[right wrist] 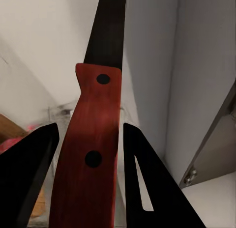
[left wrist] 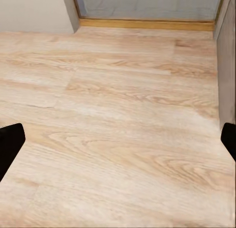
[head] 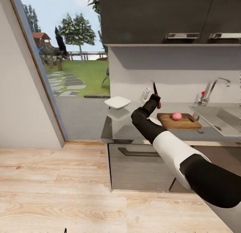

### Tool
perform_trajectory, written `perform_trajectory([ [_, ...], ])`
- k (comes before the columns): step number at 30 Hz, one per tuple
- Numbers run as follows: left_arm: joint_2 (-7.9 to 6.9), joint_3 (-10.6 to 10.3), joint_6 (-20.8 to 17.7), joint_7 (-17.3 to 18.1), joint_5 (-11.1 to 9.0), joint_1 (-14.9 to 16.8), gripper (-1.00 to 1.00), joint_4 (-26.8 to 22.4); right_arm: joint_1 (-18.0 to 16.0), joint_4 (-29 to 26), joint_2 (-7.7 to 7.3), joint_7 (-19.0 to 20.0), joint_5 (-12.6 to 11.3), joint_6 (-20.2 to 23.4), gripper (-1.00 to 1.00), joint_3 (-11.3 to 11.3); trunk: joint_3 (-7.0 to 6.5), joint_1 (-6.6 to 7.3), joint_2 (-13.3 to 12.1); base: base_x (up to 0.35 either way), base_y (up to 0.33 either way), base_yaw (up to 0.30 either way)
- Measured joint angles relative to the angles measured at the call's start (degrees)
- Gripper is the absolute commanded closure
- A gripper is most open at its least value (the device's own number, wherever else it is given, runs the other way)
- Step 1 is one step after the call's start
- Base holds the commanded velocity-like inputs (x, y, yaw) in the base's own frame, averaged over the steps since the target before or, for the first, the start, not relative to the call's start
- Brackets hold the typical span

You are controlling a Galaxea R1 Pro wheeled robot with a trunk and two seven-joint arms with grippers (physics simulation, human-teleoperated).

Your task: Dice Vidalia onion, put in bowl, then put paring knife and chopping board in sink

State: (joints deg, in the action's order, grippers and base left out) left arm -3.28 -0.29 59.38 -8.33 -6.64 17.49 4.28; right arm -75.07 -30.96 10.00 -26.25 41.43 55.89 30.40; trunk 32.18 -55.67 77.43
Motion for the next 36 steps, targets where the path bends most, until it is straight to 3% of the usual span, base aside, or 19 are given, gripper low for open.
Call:
perform_trajectory([
  [6, 0.24, 0.02, -0.01, 0.01, -0.03, 0.00, -1.00, 0.00, -0.01, 1.38, 0.00, -0.11, 0.14, 0.07, 1.00, 0.41, 0.00, -0.01, 0.00, -0.182, -0.278, 0.000],
  [10, 0.23, 0.01, -0.01, -0.01, -0.02, 0.00, -1.00, 0.00, -0.01, 1.56, 0.00, -0.12, 0.16, 0.12, 1.00, 2.38, 0.00, -0.01, 0.00, -0.238, -0.247, 0.000],
  [18, 0.24, 0.08, -0.02, -0.04, -0.03, 0.00, -1.00, 0.00, 0.03, 2.04, 0.00, -0.13, 0.25, 0.08, 1.00, 3.40, 0.00, 0.02, 0.00, -0.073, -0.301, 0.000],
  [23, 0.29, 0.10, -0.02, -0.04, -0.04, 0.00, -1.00, -0.02, 0.35, 2.05, 0.00, -0.12, 0.24, -0.02, 1.00, 8.17, 0.00, 0.02, 0.00, -0.002, -0.318, 0.000],
  [26, 0.29, 0.10, -0.02, -0.05, -0.04, 0.00, -1.00, -0.02, 0.41, 2.06, 0.00, -0.11, 0.16, -0.09, 1.00, 9.69, 0.00, 0.02, 0.00, 0.000, -0.318, 0.000],
  [36, 0.29, 0.10, -0.02, -0.05, -0.04, 0.00, -1.00, 0.00, 2.46, 2.06, 0.00, 0.01, 0.08, -0.29, 1.00, 10.31, 0.00, 0.02, 0.00, 0.000, -0.319, 0.000],
])
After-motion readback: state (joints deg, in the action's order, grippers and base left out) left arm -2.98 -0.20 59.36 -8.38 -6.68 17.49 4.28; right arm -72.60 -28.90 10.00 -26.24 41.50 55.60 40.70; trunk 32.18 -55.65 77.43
